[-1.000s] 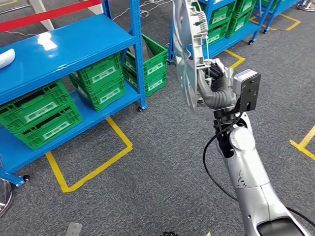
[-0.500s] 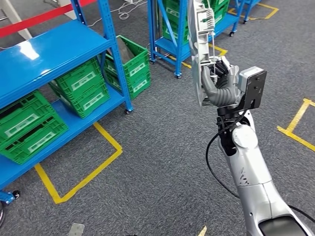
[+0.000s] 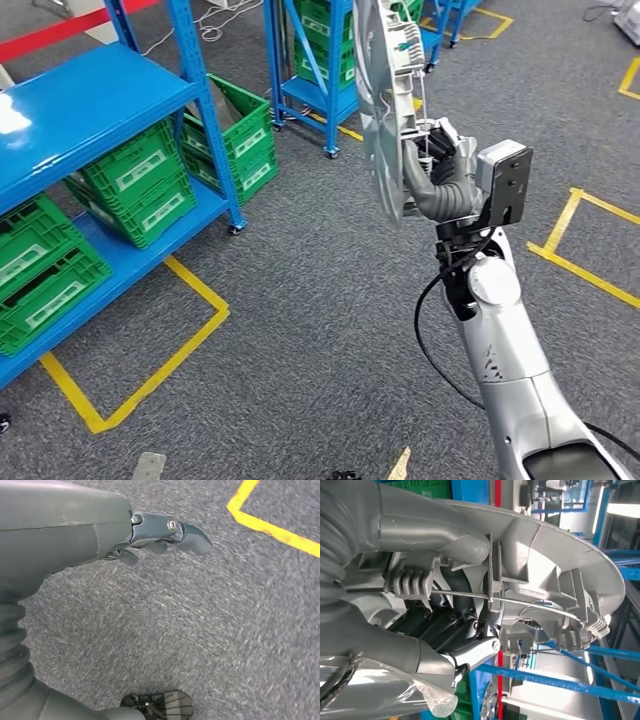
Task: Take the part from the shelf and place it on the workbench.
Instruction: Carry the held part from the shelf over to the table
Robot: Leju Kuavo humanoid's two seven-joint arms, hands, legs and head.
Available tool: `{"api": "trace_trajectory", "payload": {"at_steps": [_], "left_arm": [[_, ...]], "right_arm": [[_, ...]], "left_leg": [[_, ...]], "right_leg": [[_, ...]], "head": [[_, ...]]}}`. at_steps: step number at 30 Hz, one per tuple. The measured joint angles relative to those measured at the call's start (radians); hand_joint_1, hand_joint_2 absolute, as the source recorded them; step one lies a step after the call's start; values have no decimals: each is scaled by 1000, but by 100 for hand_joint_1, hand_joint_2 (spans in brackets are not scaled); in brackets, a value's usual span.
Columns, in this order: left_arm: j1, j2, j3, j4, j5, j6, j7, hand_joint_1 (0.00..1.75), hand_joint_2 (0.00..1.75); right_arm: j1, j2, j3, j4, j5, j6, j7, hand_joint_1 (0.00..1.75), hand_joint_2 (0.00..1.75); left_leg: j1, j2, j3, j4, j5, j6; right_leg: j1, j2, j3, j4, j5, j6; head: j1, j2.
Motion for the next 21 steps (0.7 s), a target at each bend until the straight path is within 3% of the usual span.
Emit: {"api": "trace_trajectory", "payload": {"at_steps": [3,5,7,9,10,12,14,15,16,18,19,21], "left_arm": [[-1,-1,0,0,0,0,0,0,175],[-1,0,0,0,0,0,0,0,175],[0,0,0,0,0,0,0,0,175],[0,0,0,0,0,0,0,0,175],[-1,0,0,0,1,0,-1,0,175],[1,0,1,0,2,0,-2,0,175],[2,-1,1,0,3,-1,-3,0,175],[3,-1,1,0,3,-1,-4,0,175],[2,-2,1,0,3,-1,-5,0,175],[2,0,1,0,4,0,-12,0,175],[1,0,1,0,4,1,-17,0,175],[1,0,1,0,5,5,-33,0,175]], "right_arm": [[-3,0,0,0,0,0,0,175,175],[-4,0,1,0,0,0,0,175,175],[-4,0,0,1,0,-1,0,175,175],[-4,0,-2,1,0,-1,0,175,175],[-4,0,-2,0,0,-2,0,175,175],[-4,0,-3,1,0,-1,0,175,175],[-3,0,-3,1,0,-1,0,175,175],[-3,0,-2,1,0,-1,0,175,175],[-2,0,-2,1,0,-1,0,175,175],[-3,0,-2,1,0,0,0,175,175],[-4,0,-2,1,0,0,0,175,175],[-5,0,-1,1,-1,0,0,175,175]], "left_leg": [[-3,14,2,5,-5,-8],[-9,22,-1,9,-7,-16],[-10,33,-2,10,-6,-24],[-7,26,-8,29,-25,-34],[-6,15,-21,64,-51,-39],[-4,-9,-72,191,-120,-44],[-3,-15,-116,294,-153,-45],[-3,-17,-116,294,-140,-43],[-3,-20,-97,255,-109,-40],[-3,-47,-37,120,-36,-29],[-3,-63,-13,65,-16,-24],[-5,-80,2,22,-13,-19]], "right_leg": [[3,-31,104,-196,83,-5],[8,-46,144,-268,96,-13],[10,-34,143,-271,97,-25],[7,-20,142,-273,101,-35],[5,-14,142,-274,103,-41],[3,0,142,-274,105,-47],[5,17,142,-274,105,-49],[5,26,142,-274,105,-49],[5,36,143,-273,105,-49],[5,52,144,-272,106,-47],[4,59,142,-270,107,-44],[1,70,130,-269,112,-34]], "head": [[0,0],[-1,0],[-2,0],[-3,0],[-4,0],[-7,0],[-7,0],[-7,0],[-8,0],[-7,0],[-7,0],[-10,0]]}}
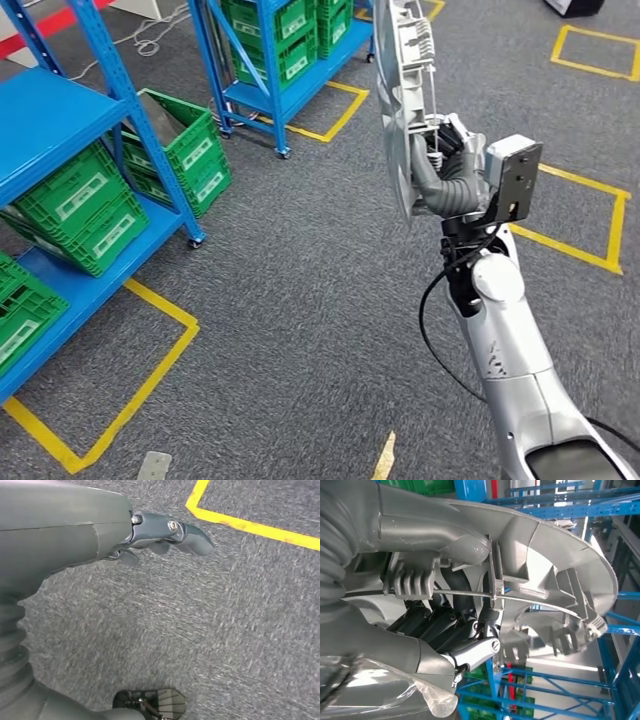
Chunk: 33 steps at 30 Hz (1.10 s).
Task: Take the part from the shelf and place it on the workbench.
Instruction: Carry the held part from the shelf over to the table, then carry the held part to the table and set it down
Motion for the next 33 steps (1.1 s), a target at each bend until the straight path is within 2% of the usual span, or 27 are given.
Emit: {"api": "trace_trajectory", "payload": {"at_steps": [2,4,6,7,8,9,10,12,14,15,17,19,20,22,23,24,25,26,27,29,31,33], "left_arm": [[0,-2,0,0,4,10,-24,0,175],[-1,-3,0,0,8,20,-44,0,175],[-2,-4,1,0,12,25,-53,0,175],[-2,-4,1,0,13,26,-54,0,175],[-1,-5,1,0,13,26,-55,0,175],[-1,-5,1,0,13,27,-55,0,175],[-2,-6,1,0,15,29,-58,0,175],[-4,-9,4,0,28,49,-80,0,175],[-6,-12,13,0,47,71,-120,0,175],[-7,-13,17,0,53,65,-138,0,175],[-6,-13,21,0,57,25,-159,0,175],[-7,-12,22,0,58,-6,-172,0,175],[-7,-12,22,0,58,-12,-176,0,175],[-7,-13,24,0,57,2,-170,0,175],[-6,-14,24,0,54,21,-158,0,175],[-6,-14,25,0,50,44,-142,0,175],[-5,-14,25,0,46,63,-126,0,175],[-5,-14,26,0,41,74,-114,0,175],[-5,-13,26,0,39,78,-107,0,175],[-6,-10,26,0,36,80,-100,0,175],[-7,-7,26,0,36,81,-95,0,175],[-8,-8,27,0,35,81,-92,0,175]], "right_arm": [[1,0,-1,0,0,0,0,175,175],[0,-1,-3,0,0,-1,0,175,175],[-1,-1,-3,0,0,-1,0,175,175],[-1,-1,-3,0,0,0,0,175,175],[1,-1,-2,0,0,0,0,175,175],[2,-1,-1,0,0,0,0,175,175],[3,-1,-1,0,0,0,0,175,175],[2,-1,-1,0,0,-2,0,175,175],[1,-1,-1,-1,0,-4,-1,175,175],[1,-2,-1,-1,0,-5,-2,175,175],[4,-4,-2,-2,0,-6,-2,175,175],[6,-6,-4,-2,0,-7,-3,175,175],[6,-6,-5,-2,-1,-7,-3,175,175],[6,-6,-7,-2,-1,-7,-3,175,175],[6,-6,-7,-2,-1,-7,-4,175,175],[6,-6,-7,-2,-1,-7,-4,175,175],[6,-6,-7,-2,-1,-7,-4,175,175],[6,-6,-7,-2,-1,-7,-4,175,175],[6,-6,-7,-2,-1,-7,-4,175,175],[4,-6,-6,-2,0,-7,-4,175,175],[3,-6,-7,-2,0,-7,-5,175,175],[4,-6,-8,-3,0,-7,-6,175,175]], "left_leg": [[0,13,1,-12,1,4],[4,30,5,-23,7,11],[6,47,7,-27,9,16],[6,56,7,-27,9,17],[5,65,7,-26,9,17],[5,73,6,-26,8,17],[5,79,7,-26,8,17],[6,89,8,-23,4,12],[0,97,5,-16,-1,2],[-3,101,3,-13,-1,-2],[-6,112,3,-11,-2,-10],[-4,106,-3,20,-25,-17],[-3,95,-17,61,-51,-20],[-1,71,-69,188,-117,-24],[-1,67,-95,246,-140,-24],[-1,65,-111,279,-145,-22],[-2,63,-111,276,-131,-18],[-4,59,-94,234,-98,-11],[-6,49,-65,167,-56,-2],[-11,22,-13,46,-2,16],[-15,11,3,2,0,24],[-14,22,7,-14,1,24]], "right_leg": [[-3,6,-11,0,3,12],[-1,-21,-33,36,-22,21],[0,-56,-87,149,-78,28],[-1,-63,-119,216,-104,32],[-1,-66,-141,261,-115,34],[-1,-68,-147,276,-111,36],[-2,-71,-137,256,-93,36],[-1,-89,-68,129,-36,35],[5,-115,-8,22,-10,25],[8,-121,0,5,-12,19],[9,-108,0,4,-10,6],[6,-95,1,2,-7,-4],[4,-88,3,1,-5,-10],[4,-73,3,0,-5,-16],[6,-63,3,0,-4,-18],[8,-54,3,0,-4,-18],[10,-45,4,1,-3,-19],[12,-36,5,1,-3,-19],[12,-28,6,1,-3,-19],[13,-16,4,2,-1,-16],[10,-7,-5,2,4,-7],[8,-4,-15,4,6,3]], "head": [[-3,0],[2,0],[8,0],[10,0],[10,0],[10,0],[10,0],[10,0],[10,0],[10,0],[8,0],[6,0],[5,0],[3,0],[3,0],[3,0],[3,0],[3,0],[3,0],[4,0],[2,0],[-1,0]]}}
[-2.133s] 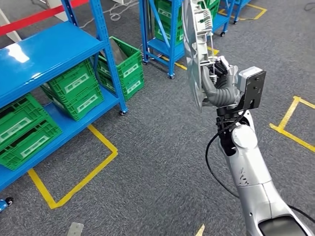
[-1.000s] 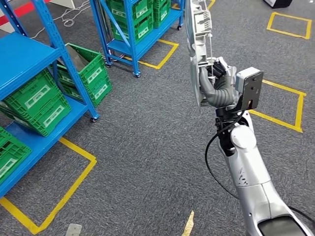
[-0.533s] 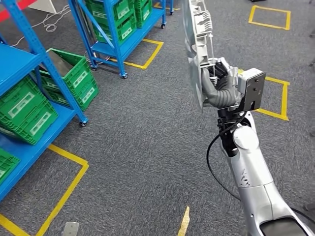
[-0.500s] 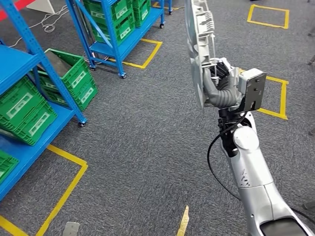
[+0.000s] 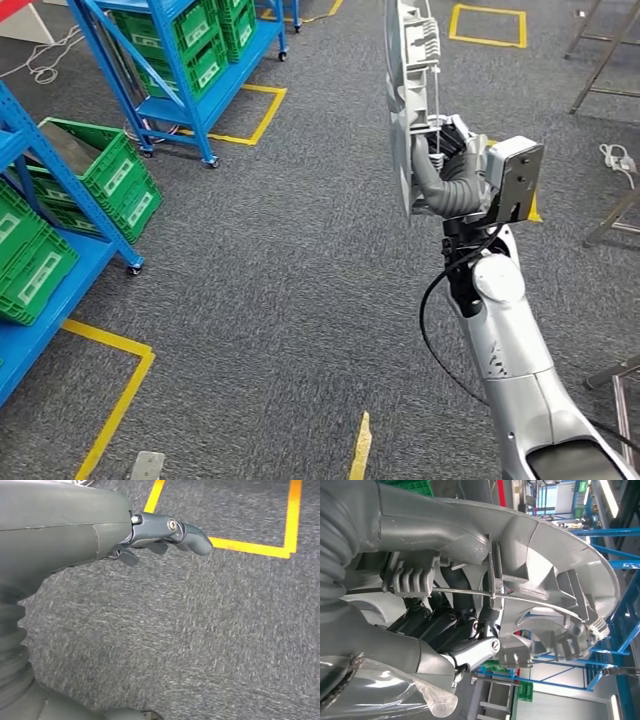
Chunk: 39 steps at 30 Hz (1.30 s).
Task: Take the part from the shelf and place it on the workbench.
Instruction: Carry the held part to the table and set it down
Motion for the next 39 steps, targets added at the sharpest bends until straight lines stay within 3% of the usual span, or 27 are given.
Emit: {"api": "trace_trajectory", "payload": {"at_steps": [2,5,6,7,8,10,12,15,17,20,21,22,23,25,27,28,30,32,34,36,37,38,39], "left_arm": [[0,-2,0,0,-1,0,0,0,175],[2,-1,1,0,-1,0,0,0,175],[2,-1,2,0,-1,0,0,0,175],[2,-2,2,0,-1,0,0,0,175],[2,-2,2,0,-2,0,0,0,175],[2,-4,2,0,-2,0,0,0,175],[2,-3,2,0,-2,0,1,0,175],[2,-3,2,0,-2,0,3,0,175],[2,-3,2,0,-2,0,4,0,175],[4,-4,3,0,-2,-1,5,0,175],[5,-4,3,0,-2,-2,6,0,175],[6,-4,4,0,-2,-3,6,0,175],[6,-5,4,0,-2,-3,6,0,175],[6,-4,4,0,-2,-3,6,0,175],[5,-3,5,0,-2,-4,6,0,175],[4,-2,5,0,-2,-4,7,0,175],[3,-4,5,0,-2,-4,7,0,175],[3,-6,5,0,-2,-4,8,0,175],[3,-6,5,0,-4,-4,9,0,175],[3,-7,5,0,-5,-5,12,0,175],[3,-8,5,0,-5,-5,14,0,175],[3,-8,5,0,-6,-6,16,0,175],[3,-9,5,0,-6,-6,18,0,175]], "right_arm": [[-1,-1,-1,0,0,0,0,175,175],[-1,-1,0,0,0,1,0,175,175],[1,-1,1,0,0,2,0,175,175],[3,-1,1,0,0,2,0,175,175],[3,-1,1,0,0,2,0,175,175],[2,-1,1,0,0,2,1,175,175],[0,-1,1,0,0,2,0,175,175],[2,-3,0,0,0,0,1,175,175],[2,-4,-2,-1,0,-1,1,175,175],[2,-4,-3,-3,-1,-1,0,175,175],[2,-4,-3,-3,-1,-1,0,175,175],[2,-4,-3,-3,-1,-1,0,175,175],[2,-4,-2,-3,-1,0,0,175,175],[2,-4,-2,-3,-1,0,0,175,175],[1,-4,-2,-3,-2,0,0,175,175],[1,-4,-2,-4,-2,0,0,175,175],[1,-5,-3,-5,-2,0,0,175,175],[1,-7,-4,-6,-2,-1,0,175,175],[0,-8,-5,-7,-2,0,0,175,175],[3,-9,-4,-7,-2,1,0,175,175],[5,-9,-3,-7,0,1,0,175,175],[6,-10,-3,-7,4,-2,0,175,175],[6,-10,-3,-7,12,-6,0,175,175]], "left_leg": [[6,14,4,-12,6,2],[8,38,4,-15,9,3],[8,46,3,-15,9,3],[9,52,3,-14,8,2],[10,58,3,-13,7,0],[11,68,4,-7,1,-9],[8,75,1,1,-4,-19],[7,89,0,5,-10,-28],[11,76,-12,40,-40,-37],[14,46,-91,224,-133,-43],[14,43,-116,277,-148,-43],[14,42,-129,299,-144,-42],[14,40,-123,278,-119,-39],[14,21,-71,150,-38,-29],[14,-6,-27,41,6,-21],[12,-14,-20,22,7,-19],[12,-6,-18,8,4,-15],[15,9,-12,-4,10,-7],[16,24,-8,-11,13,-1],[14,39,-8,-10,12,1],[14,47,-8,-10,11,1],[13,53,-8,-10,11,0],[13,58,-6,-9,10,-1]], "right_leg": [[1,-23,-25,43,-30,9],[-4,-58,-114,233,-119,25],[-7,-62,-134,278,-131,29],[-9,-65,-136,284,-123,33],[-12,-69,-115,247,-98,35],[-11,-92,-35,106,-41,38],[-7,-108,17,12,-21,27],[-4,-92,20,1,-23,4],[-7,-80,20,0,-21,-9],[-7,-61,22,-1,-20,-19],[-7,-52,22,-1,-20,-19],[-6,-43,23,-1,-20,-20],[-6,-34,24,-1,-20,-19],[-6,-18,28,-1,-22,-18],[-7,-4,24,1,-21,-11],[-8,1,20,1,-20,-6],[-11,10,12,-1,-16,6],[-10,-9,-4,22,-35,15],[-8,-45,-54,123,-88,21],[-8,-60,-114,250,-137,26],[-8,-62,-128,279,-141,27],[-8,-64,-119,264,-124,28],[-8,-70,-89,208,-92,27]], "head": [[5,0],[10,0],[10,0],[10,0],[10,0],[11,0],[10,0],[10,0],[9,0],[7,0],[7,0],[7,0],[7,0],[7,0],[7,0],[6,0],[4,0],[6,0],[10,0],[11,0],[11,0],[11,0],[11,0]]}}
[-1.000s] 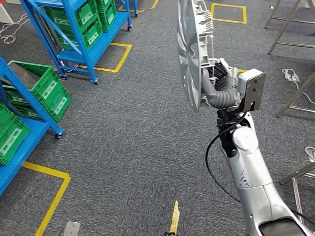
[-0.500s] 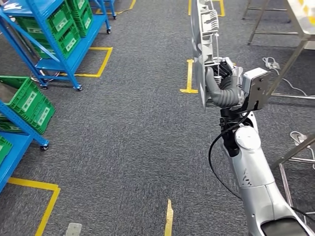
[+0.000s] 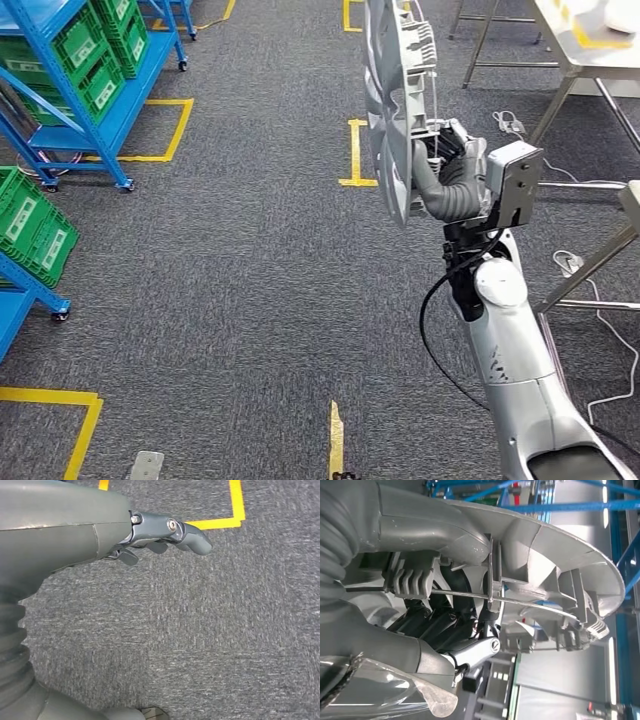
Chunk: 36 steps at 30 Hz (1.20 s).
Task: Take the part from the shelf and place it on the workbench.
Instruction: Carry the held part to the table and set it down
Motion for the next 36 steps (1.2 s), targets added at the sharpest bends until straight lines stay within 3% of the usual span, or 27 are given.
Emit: {"api": "trace_trajectory", "payload": {"at_steps": [2,3,6,8,9,12,13,14,15,17,18,20,23,25,27,28,29,30,31,33,35,36], "left_arm": [[0,-1,0,0,-1,0,2,0,175],[0,-2,0,0,-2,0,3,0,175],[1,-3,0,0,-2,0,3,0,175],[1,-3,0,0,-2,0,3,0,175],[1,-3,0,0,-2,0,3,0,175],[3,-3,0,0,-2,-1,3,0,175],[4,-3,0,0,-2,-1,4,0,175],[4,-4,0,0,-2,-1,4,0,175],[4,-4,0,0,-3,-1,4,0,175],[4,-3,0,0,-3,-1,4,0,175],[4,-2,0,0,-3,-1,5,0,175],[4,-2,0,0,-3,-1,5,0,175],[4,-3,0,0,-2,0,4,0,175],[5,-3,0,0,-1,0,4,0,175],[6,-2,0,0,1,1,3,0,175],[7,-2,1,0,2,1,3,0,175],[8,-2,1,0,4,1,3,0,175],[9,-3,1,0,5,1,3,0,175],[9,-3,1,0,6,2,2,0,175],[10,-3,1,0,7,2,2,0,175],[11,-2,2,0,7,2,2,0,175],[11,-3,2,0,7,2,2,0,175]], "right_arm": [[-4,-2,0,-2,16,-9,1,175,175],[-7,-2,0,-4,21,-12,1,175,175],[-11,-3,1,-6,25,-17,2,175,175],[-12,-6,0,-9,27,-19,2,175,175],[-13,-6,-1,-10,28,-21,2,175,175],[-14,-6,-1,-12,33,-25,4,175,175],[-14,-6,-2,-13,35,-27,4,175,175],[-14,-7,-2,-15,36,-29,5,175,175],[-14,-7,-3,-19,37,-31,6,175,175],[-14,-10,-9,-35,37,-37,6,175,175],[-14,-11,-13,-44,38,-43,4,175,175],[-9,-17,-25,-68,41,-55,0,175,175],[0,-34,-44,-105,47,-65,-5,175,175],[2,-43,-55,-125,48,-69,-7,175,175],[11,-51,-63,-145,51,-75,-10,175,175],[17,-56,-68,-156,52,-78,-10,175,175],[25,-62,-75,-167,52,-80,-11,175,175],[31,-68,-82,-178,52,-82,-11,175,175],[36,-74,-90,-188,51,-83,-10,175,175],[42,-82,-102,-208,50,-84,-10,175,175],[48,-87,-109,-220,49,-84,-11,175,175],[52,-89,-113,-224,49,-85,-11,175,175]], "left_leg": [[-3,8,1,4,-4,-6],[-5,11,1,6,-6,-10],[-9,23,-1,10,-7,-20],[-6,14,-6,28,-25,-30],[-5,4,-19,63,-49,-35],[-2,-14,-106,260,-138,-42],[-1,-15,-126,300,-144,-42],[-1,-16,-127,301,-130,-41],[-1,-18,-111,260,-98,-38],[-1,-41,-51,125,-24,-30],[-1,-54,-26,67,-3,-26],[-2,-68,-10,22,-1,-23],[-1,-52,-7,5,4,-12],[1,-37,-3,-4,8,-2],[0,-22,-3,-4,8,1],[0,-15,-3,-3,8,1],[0,-9,-3,-3,7,1],[0,-3,-3,-2,6,0],[0,2,-2,-1,5,-2],[-5,10,-3,4,0,-10],[-10,19,-4,9,-1,-18],[-10,24,-4,10,-1,-21]], "right_leg": [[4,-26,80,-145,52,-5],[7,-36,107,-193,63,-10],[11,-30,121,-215,65,-23],[7,-19,122,-219,69,-33],[5,-14,123,-221,71,-39],[4,9,124,-221,72,-46],[5,17,124,-220,72,-46],[5,27,124,-220,72,-46],[5,36,125,-219,72,-46],[6,52,125,-218,72,-44],[6,59,122,-216,72,-41],[4,69,112,-215,76,-31],[1,65,95,-203,68,-15],[1,36,56,-125,20,-7],[0,13,-4,6,-37,1],[-1,9,-24,49,-48,3],[-1,7,-27,58,-42,5],[-2,3,-9,26,-19,6],[-2,-6,27,-41,14,6],[2,-33,98,-169,54,2],[7,-40,122,-211,57,-9],[7,-31,122,-211,61,-16]], "head": [[0,0],[-1,0],[-2,0],[-3,0],[-5,0],[-7,0],[-7,0],[-7,0],[-7,0],[-7,0],[-6,0],[-7,0],[-6,0],[-3,0],[-2,0],[-2,0],[-2,0],[-2,0],[-1,0],[-2,0],[-4,0],[-5,0]]}}
